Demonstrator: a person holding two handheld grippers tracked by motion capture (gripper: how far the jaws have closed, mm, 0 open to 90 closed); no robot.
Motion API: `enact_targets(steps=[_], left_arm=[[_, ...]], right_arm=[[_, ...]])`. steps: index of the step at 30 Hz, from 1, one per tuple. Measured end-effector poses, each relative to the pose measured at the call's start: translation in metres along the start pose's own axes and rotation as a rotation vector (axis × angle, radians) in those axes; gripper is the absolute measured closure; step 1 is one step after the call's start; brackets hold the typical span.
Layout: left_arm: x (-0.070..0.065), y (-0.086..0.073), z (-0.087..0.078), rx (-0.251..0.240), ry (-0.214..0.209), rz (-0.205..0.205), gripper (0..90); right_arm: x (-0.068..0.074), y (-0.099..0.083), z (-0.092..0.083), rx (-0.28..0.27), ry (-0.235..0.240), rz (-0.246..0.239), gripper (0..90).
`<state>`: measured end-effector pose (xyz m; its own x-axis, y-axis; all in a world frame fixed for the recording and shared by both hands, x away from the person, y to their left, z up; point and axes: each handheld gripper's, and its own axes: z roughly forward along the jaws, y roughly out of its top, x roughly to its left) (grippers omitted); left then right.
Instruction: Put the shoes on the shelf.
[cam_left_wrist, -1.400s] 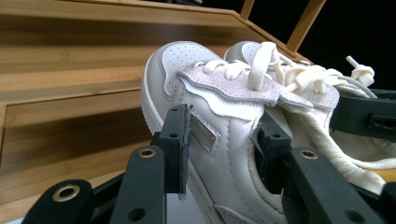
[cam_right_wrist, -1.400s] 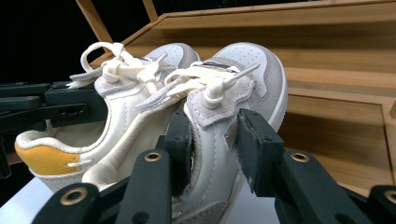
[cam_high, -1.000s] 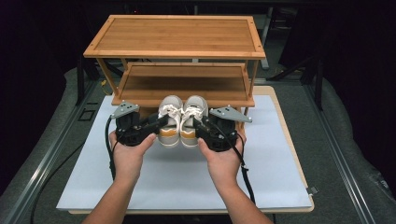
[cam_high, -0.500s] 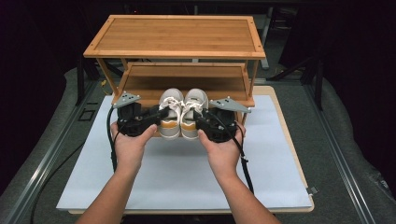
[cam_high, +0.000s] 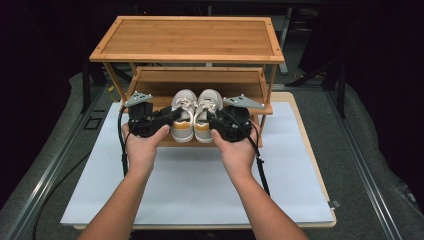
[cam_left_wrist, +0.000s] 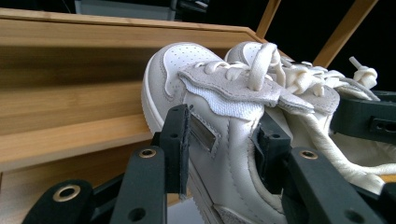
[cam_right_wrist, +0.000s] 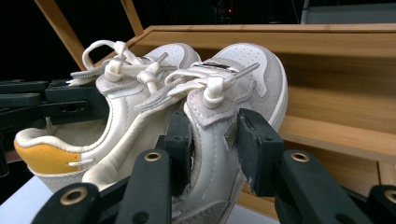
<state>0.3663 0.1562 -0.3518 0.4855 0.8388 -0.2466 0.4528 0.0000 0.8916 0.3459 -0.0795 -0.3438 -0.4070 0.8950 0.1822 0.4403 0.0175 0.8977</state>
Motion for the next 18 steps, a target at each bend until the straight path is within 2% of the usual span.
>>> enact_targets(steps=[4, 12, 18], left_arm=[[0.004, 0.006, 0.007, -0.007, 0.007, 0.001, 62.7], [0.018, 0.02, 0.019, 0.005, 0.019, -0.011, 62.7], [0.028, 0.024, 0.03, 0.008, 0.009, -0.038, 62.7]], right_arm=[[-0.003, 0.005, 0.007, -0.005, -0.008, -0.006, 66.0], [-0.013, 0.015, 0.029, -0.019, 0.028, 0.056, 66.0], [-0.017, 0.021, 0.041, -0.006, 0.025, 0.058, 66.1]])
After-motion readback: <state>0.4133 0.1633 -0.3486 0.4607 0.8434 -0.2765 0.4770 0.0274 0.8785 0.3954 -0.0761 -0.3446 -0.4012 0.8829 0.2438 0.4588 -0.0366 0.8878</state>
